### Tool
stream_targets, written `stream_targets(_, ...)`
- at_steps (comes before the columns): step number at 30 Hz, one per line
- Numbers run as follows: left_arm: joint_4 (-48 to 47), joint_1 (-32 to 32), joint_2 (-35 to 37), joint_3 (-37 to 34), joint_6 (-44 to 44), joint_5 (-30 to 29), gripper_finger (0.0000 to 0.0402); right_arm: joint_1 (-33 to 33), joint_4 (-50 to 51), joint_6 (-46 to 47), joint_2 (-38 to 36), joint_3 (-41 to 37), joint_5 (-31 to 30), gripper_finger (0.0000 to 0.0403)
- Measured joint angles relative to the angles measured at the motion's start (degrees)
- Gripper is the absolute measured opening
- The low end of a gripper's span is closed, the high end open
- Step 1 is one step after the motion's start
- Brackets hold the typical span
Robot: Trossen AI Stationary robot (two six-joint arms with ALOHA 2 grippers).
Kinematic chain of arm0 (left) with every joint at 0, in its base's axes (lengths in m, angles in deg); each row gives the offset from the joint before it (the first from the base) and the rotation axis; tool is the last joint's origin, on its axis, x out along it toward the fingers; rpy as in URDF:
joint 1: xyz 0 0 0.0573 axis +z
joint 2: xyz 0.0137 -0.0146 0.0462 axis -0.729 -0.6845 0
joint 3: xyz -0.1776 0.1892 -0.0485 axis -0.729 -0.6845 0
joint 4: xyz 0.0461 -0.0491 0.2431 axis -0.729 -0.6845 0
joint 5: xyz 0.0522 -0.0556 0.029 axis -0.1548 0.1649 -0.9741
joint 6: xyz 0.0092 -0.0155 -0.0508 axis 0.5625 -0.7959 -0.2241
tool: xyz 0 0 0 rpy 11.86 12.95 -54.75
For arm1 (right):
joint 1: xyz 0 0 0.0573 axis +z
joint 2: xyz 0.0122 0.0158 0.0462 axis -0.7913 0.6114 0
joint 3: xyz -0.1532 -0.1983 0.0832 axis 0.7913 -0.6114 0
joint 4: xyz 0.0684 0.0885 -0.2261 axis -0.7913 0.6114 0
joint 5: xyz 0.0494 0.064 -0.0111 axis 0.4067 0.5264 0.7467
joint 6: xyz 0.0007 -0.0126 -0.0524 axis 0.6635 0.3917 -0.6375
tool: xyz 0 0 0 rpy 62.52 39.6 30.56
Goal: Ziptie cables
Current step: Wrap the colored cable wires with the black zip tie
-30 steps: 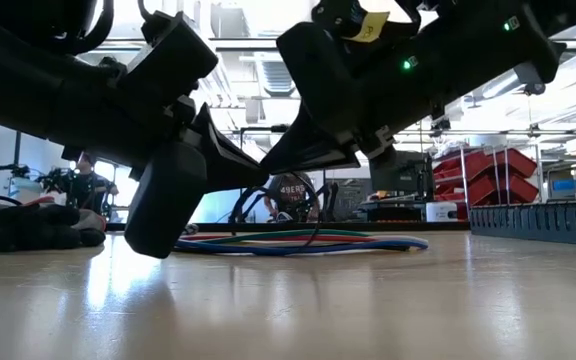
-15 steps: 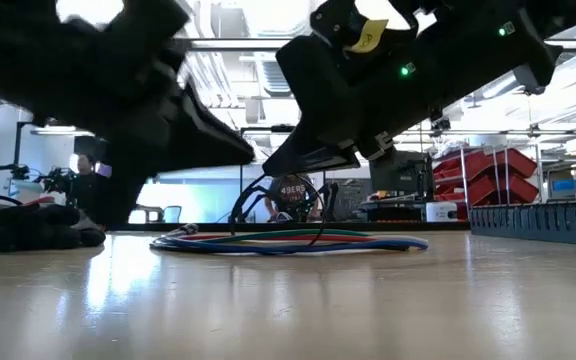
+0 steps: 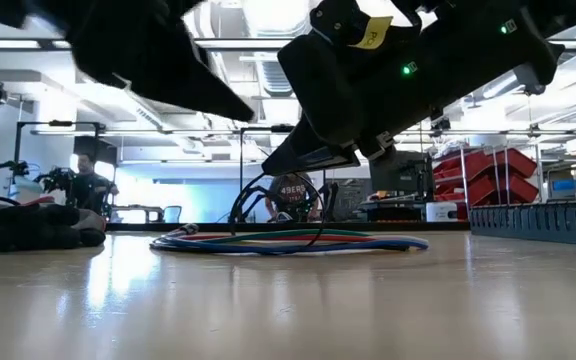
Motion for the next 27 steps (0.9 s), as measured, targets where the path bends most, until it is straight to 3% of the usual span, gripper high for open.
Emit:
stream_targets(5,-1.88,7.37,0.78,0.05,1.24,13.27,0.0185,0.03,0.02,-0.21,0.0,0.0,0.09,0.0003)
stream_targets(10,-4.96,12.07,0.78,0.85,1.29,19.48,0.0207,0.26,0.11,0.12,-0.01,0.0,0.17,0.0003)
stream_targets(15,-4.57,13.23,-0.08,1.0,3.22,26.63,0.0199,0.37,0.03,0.4,0.0,0.0,0.2,0.0003)
stream_targets(27,0.1,13.25,-3.26,0.92,8.94,27.35,0.0125,0.37,0.02,0.43,0.0,0.0,0.2,0.0003)
